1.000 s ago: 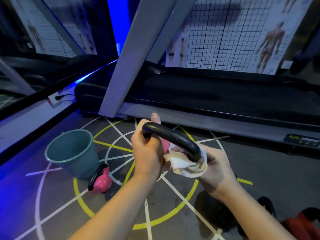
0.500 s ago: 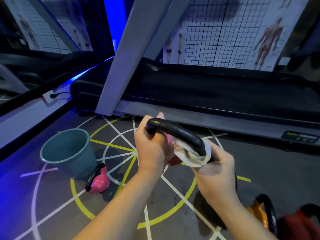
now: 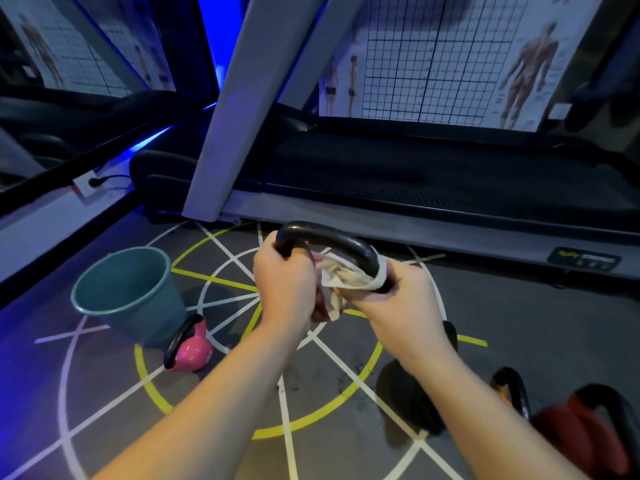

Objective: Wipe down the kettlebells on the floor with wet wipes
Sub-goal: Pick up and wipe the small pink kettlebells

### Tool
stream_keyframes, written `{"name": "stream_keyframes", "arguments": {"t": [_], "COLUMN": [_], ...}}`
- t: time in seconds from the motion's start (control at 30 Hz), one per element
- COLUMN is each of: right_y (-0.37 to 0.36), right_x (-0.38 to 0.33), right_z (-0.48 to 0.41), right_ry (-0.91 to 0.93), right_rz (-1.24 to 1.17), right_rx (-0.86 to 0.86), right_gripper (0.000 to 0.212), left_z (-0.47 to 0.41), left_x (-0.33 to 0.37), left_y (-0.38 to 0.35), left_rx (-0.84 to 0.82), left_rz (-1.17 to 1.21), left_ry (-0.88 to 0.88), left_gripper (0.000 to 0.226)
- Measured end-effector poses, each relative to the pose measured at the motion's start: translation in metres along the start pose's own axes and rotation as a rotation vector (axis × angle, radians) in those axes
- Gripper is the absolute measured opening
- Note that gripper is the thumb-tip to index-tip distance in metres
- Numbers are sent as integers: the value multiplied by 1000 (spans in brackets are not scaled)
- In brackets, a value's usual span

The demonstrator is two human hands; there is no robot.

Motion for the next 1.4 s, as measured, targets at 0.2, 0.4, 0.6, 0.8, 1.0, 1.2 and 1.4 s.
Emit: {"name": "stream_keyframes", "arguments": {"t": [0.2, 0.4, 0.6, 0.8, 1.0, 1.2, 1.4], "right_y": [-1, -5, -7, -14, -23, -29, 11], "right_x": [2, -1, 7, 18, 26, 23, -2], "right_z": [4, 11, -10, -21, -23, -14, 0], "right_ry": [21, 106, 73, -12, -50, -99, 47], "right_rz": [350, 739, 534, -143, -344, -225, 175], "right_rx": [101, 320, 16, -387, -385, 59, 131], "right_gripper": [30, 27, 17, 47, 54, 55, 63], "left_z": [-1, -1, 1, -7, -4, 5, -1], "left_x": [-4, -1, -3, -2, -3, -7, -7], "left_y": [-1, 1, 0, 1, 2, -1, 3], "left_rx": [115, 111, 92, -35, -21, 121, 160], "left_rz": [8, -47, -98, 11, 160, 142, 21], "left_ry": [-2, -36, -81, -102, 7, 54, 43], "left_gripper": [20, 22, 19, 34, 36, 21, 21]}}
Point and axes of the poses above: each hand's wrist, its own z-axis away from the middle knuckle, its own y-axis out of the back of the hand, x = y × z, the point moved 4 cm from there along -z, towards the middle knuckle, and after that the axes turned 6 degrees about -x, right-handed, at the moved point
